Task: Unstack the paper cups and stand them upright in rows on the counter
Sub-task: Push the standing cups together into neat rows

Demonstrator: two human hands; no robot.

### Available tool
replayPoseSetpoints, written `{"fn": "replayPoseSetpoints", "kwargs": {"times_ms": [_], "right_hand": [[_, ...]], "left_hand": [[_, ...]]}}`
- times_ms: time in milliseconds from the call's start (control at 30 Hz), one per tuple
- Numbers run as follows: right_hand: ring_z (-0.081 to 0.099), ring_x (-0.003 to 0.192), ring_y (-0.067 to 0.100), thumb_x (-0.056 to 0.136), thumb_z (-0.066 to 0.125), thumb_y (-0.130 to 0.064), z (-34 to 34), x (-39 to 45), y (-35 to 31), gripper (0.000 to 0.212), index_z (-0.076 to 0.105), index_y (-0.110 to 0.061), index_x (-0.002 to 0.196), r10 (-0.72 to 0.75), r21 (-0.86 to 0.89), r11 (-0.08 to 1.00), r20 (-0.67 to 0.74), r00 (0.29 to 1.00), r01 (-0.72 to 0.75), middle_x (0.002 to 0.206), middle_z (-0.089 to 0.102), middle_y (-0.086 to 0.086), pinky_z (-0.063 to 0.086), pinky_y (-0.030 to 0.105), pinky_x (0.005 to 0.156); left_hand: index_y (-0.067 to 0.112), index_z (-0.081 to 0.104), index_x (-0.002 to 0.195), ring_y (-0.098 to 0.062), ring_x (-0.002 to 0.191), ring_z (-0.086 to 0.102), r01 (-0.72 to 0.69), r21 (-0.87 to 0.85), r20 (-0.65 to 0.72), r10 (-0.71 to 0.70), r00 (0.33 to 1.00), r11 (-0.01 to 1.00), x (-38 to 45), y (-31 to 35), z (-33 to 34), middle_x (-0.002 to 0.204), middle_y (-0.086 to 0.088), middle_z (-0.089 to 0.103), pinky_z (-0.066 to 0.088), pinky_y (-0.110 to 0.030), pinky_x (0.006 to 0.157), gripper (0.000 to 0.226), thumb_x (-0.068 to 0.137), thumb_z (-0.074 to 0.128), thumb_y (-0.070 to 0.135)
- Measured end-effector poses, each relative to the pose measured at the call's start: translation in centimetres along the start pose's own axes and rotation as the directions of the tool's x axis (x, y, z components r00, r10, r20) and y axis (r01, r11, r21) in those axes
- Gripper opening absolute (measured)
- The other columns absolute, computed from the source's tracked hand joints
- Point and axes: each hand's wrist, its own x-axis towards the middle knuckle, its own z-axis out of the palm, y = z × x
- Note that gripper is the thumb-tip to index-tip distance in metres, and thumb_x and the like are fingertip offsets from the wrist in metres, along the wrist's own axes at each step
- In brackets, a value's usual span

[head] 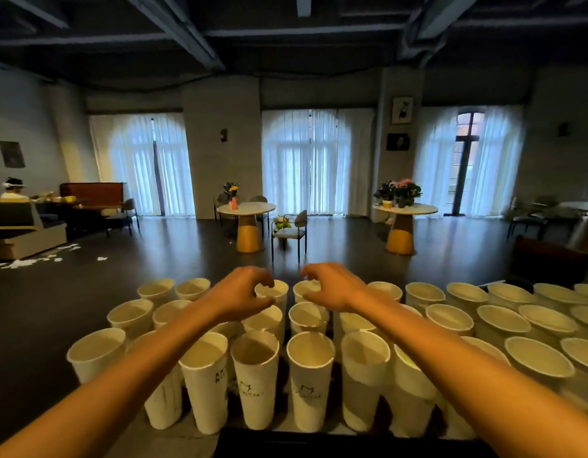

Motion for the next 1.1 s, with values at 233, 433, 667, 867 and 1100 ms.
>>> {"fn": "replayPoseSetpoints", "kwargs": {"times_ms": [233, 433, 667, 867, 1100], "right_hand": [[0.058, 0.120, 0.019, 0.088, 0.069, -0.034, -1.7, -6.7, 7.6, 0.055, 0.051, -0.028, 0.139, 0.035, 0.042, 0.999, -0.030, 0.999, -0.033, 0.136, 0.058, -0.002, 0.053, 0.034, 0.094], [0.061, 0.106, 0.009, 0.086, 0.071, -0.034, -3.0, -10.1, 13.2, 0.045, 0.058, -0.031, 0.129, -0.027, 0.133, 0.990, -0.060, 0.998, 0.035, 0.123, 0.064, -0.007, 0.057, 0.030, 0.087], [0.060, 0.107, 0.005, 0.088, 0.070, -0.032, -2.9, -10.9, 14.4, 0.036, 0.063, -0.029, 0.124, -0.077, 0.209, 0.973, -0.090, 0.993, 0.095, 0.122, 0.064, -0.009, 0.052, 0.019, 0.082], [0.063, 0.104, 0.008, 0.089, 0.069, -0.032, -1.0, -9.2, 12.7, 0.034, 0.065, -0.027, 0.123, -0.098, 0.228, 0.968, -0.058, 0.994, 0.109, 0.123, 0.065, -0.006, 0.056, 0.021, 0.081], [0.064, 0.101, 0.009, 0.089, 0.069, -0.033, -1.3, -7.9, 12.0, 0.033, 0.065, -0.025, 0.121, -0.109, 0.221, 0.968, -0.070, 0.992, 0.122, 0.119, 0.067, -0.004, 0.057, 0.024, 0.082]], "left_hand": [[0.028, 0.063, 0.119, -0.004, 0.097, 0.057, 0.071, -0.150, -0.200, -0.101, 0.975, 0.986, -2.0, 4.4, 4.1, 0.112, 0.016, 0.059, 0.045, -0.012, 0.075, 0.034, 0.086, 0.075, 0.029], [0.023, 0.070, 0.109, -0.007, 0.100, 0.062, 0.223, -0.140, -0.219, -0.250, 0.943, 0.965, -4.0, 7.3, 4.7, 0.109, 0.008, 0.068, 0.050, -0.019, 0.079, 0.023, 0.086, 0.074, 0.026], [0.028, 0.074, 0.102, -0.002, 0.096, 0.060, 0.191, 0.016, -0.029, -0.191, 0.981, 0.981, -4.7, 11.9, 5.8, 0.106, 0.012, 0.068, 0.055, -0.024, 0.083, 0.031, 0.084, 0.070, 0.052], [0.028, 0.069, 0.110, -0.010, 0.111, 0.056, 0.032, 0.291, 0.171, -0.085, 0.982, 0.956, -5.2, 10.6, 8.4, 0.117, 0.010, 0.065, 0.043, -0.032, 0.104, 0.034, 0.080, 0.077, 0.039], [0.025, 0.074, 0.107, -0.009, 0.096, 0.068, 0.054, 0.213, 0.221, -0.102, 0.970, 0.975, -4.7, 9.0, 8.9, 0.108, 0.007, 0.073, 0.058, -0.028, 0.084, 0.026, 0.081, 0.076, 0.028]]}}
